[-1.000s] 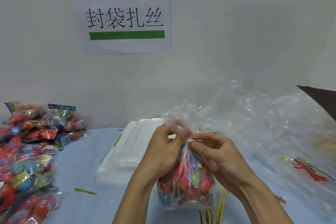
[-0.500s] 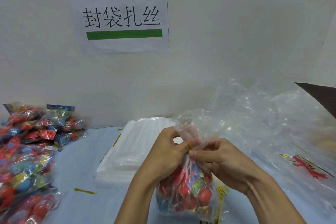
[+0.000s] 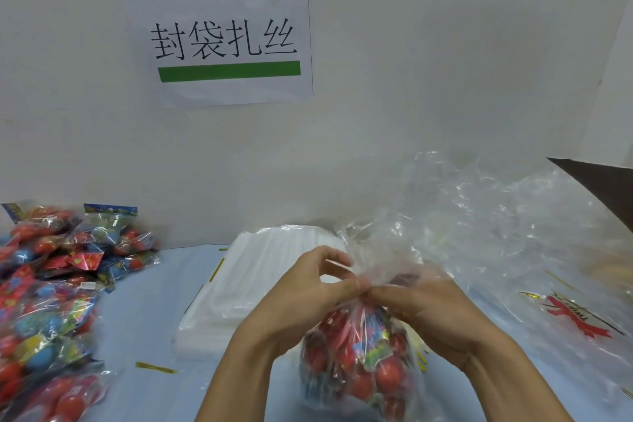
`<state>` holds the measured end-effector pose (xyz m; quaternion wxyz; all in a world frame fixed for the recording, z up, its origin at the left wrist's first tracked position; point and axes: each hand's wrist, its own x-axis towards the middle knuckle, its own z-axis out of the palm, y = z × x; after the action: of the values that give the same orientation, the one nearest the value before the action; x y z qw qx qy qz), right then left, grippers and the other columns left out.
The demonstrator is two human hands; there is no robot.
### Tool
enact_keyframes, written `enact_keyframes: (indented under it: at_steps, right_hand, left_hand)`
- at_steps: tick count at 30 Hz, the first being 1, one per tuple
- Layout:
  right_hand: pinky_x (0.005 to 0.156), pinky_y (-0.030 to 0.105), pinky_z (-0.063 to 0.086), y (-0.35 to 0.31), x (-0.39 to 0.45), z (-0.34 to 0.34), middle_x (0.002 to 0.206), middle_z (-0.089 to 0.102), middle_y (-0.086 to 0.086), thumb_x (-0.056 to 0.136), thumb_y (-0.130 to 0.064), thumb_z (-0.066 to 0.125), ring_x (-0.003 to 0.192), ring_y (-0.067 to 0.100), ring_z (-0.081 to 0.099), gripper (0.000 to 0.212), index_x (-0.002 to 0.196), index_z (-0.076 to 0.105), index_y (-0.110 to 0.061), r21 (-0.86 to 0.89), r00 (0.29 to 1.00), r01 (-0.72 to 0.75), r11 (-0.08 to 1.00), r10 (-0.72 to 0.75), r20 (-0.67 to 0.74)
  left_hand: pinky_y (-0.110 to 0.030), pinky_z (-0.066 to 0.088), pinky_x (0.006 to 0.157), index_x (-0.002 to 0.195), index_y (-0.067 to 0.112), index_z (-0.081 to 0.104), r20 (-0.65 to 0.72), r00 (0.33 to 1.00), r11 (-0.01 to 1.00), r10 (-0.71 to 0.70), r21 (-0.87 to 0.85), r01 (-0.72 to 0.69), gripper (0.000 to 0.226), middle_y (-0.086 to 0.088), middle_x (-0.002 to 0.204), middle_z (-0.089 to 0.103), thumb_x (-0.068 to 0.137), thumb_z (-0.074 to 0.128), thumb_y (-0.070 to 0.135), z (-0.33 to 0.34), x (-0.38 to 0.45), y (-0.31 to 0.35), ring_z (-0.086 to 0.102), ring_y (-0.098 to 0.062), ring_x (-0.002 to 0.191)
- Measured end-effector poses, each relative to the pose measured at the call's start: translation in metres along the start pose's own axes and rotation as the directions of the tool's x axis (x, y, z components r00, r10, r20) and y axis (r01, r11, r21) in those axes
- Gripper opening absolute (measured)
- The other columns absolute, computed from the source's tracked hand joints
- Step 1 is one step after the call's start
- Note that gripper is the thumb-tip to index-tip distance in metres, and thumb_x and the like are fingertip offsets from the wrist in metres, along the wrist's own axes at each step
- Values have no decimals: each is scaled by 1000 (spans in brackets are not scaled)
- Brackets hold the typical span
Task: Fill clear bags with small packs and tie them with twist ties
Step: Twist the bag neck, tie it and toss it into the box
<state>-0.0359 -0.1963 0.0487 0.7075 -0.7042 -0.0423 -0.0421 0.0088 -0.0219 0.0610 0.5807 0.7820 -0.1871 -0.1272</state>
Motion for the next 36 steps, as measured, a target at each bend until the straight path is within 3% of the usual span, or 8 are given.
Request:
enact_keyframes:
  at_steps: [4,8,17,21,24,28,31,36]
  right_hand:
    - [95,56,50,1,1,-1,99,76,20,63,-16,85,103,42,71,32,91,80,-3,74,997,-63,995,65,-36]
    - [93,55,52,1,3,-1,99,76,23,74,-1,80,103,43,70,16,90,80,0,82,995,-73,994,79,-63]
    - [63,23,55,6,7,-8,83,77,15,81,8,71,76,20,74,20,80,82,-9,70,995,-66,995,71,-73]
    - [62,26,54,5,8,-3,77,74,17,82,13,67,71,20,71,22,73,79,-3,119,988,-88,989,102,-117]
    - [50,22,42,7,12,-1,52,58,-1,82,13,63,48,8,55,46,46,68,-15,155,970,-145,977,172,-173]
    - [49,28,40,13,18,-1,65,58,13,72,17,56,63,23,54,29,57,65,-6,214,915,-136,967,205,-346]
    - [45,28,45,17,17,3,59,64,11,71,18,56,51,20,60,34,50,70,-6,259,883,-88,962,196,-427]
    - [58,31,60,16,17,0,81,78,13,78,16,66,71,25,77,27,67,79,-4,353,903,-48,935,191,-385]
  left_hand:
    - [-33,57,81,78,22,75,-81,996,989,45,142,-33,16,4,80,74,85,76,37,0,1,6,70,-14,78]
    - [-41,58,86,77,19,76,-122,992,997,29,74,-20,11,-1,79,75,88,74,17,3,1,10,72,-20,83]
    - [-26,58,75,85,21,76,-195,977,991,82,123,-58,10,0,79,73,86,76,11,15,4,7,69,-11,78]
    - [-11,50,65,69,24,73,-271,936,947,223,288,-142,23,9,70,71,79,79,4,19,6,9,67,-1,73]
    - [-13,49,64,68,20,74,-282,859,850,427,448,-276,27,7,69,69,76,71,-5,30,8,9,65,-4,70]
    - [-21,46,71,87,14,74,-103,798,603,593,713,-357,10,6,88,54,84,68,7,44,11,3,51,-9,80]
    - [-17,46,76,86,16,77,-145,810,690,568,621,-373,16,7,92,61,86,66,5,45,12,1,55,-4,85]
    - [-8,48,81,90,33,81,-178,942,935,284,268,-231,16,19,92,74,88,71,19,32,7,2,64,9,93]
